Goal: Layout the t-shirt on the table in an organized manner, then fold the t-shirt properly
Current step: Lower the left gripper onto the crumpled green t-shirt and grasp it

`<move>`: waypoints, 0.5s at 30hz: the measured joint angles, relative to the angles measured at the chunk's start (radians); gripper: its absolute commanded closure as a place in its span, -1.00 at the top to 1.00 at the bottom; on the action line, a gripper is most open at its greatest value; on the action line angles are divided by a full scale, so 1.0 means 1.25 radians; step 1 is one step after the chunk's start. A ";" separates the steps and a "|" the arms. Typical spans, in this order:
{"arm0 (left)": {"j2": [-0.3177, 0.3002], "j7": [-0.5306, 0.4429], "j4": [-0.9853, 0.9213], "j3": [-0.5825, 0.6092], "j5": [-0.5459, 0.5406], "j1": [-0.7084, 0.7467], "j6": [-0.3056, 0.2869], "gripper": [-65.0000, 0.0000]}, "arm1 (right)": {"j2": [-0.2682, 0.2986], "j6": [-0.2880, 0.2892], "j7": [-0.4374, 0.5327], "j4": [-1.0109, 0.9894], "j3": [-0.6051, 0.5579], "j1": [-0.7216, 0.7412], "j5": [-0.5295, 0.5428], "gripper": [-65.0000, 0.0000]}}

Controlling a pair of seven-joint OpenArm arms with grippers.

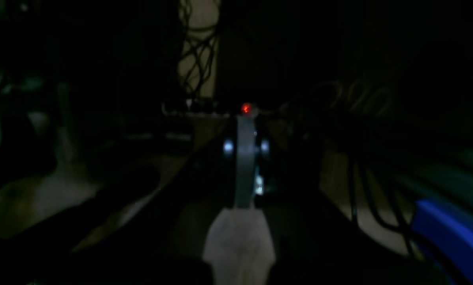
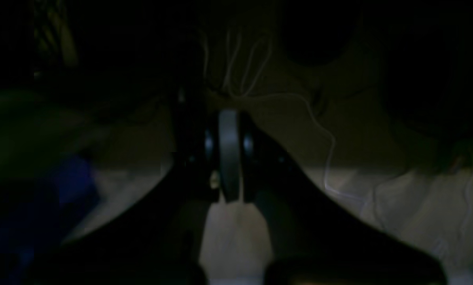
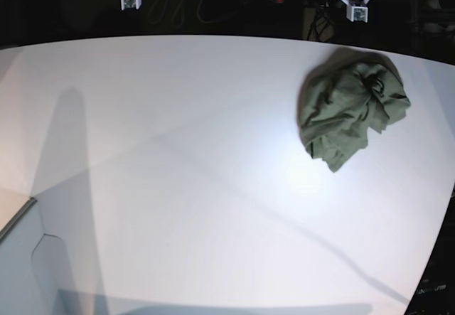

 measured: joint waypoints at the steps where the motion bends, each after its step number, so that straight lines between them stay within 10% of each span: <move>1: -0.012 0.003 0.037 -0.001 -0.013 0.021 0.002 -1.00 | 0.002 0.000 -0.010 0.057 -0.001 -0.023 -0.001 -1.00; 8: -0.071 0.010 0.260 -0.014 -0.091 0.144 0.001 -1.00 | 0.020 0.002 -0.075 0.373 0.005 -0.139 0.001 -1.00; 15: -0.013 0.019 0.467 -0.206 -0.136 0.235 0.000 -1.00 | 0.031 0.000 -0.155 0.568 0.005 -0.157 0.000 -1.00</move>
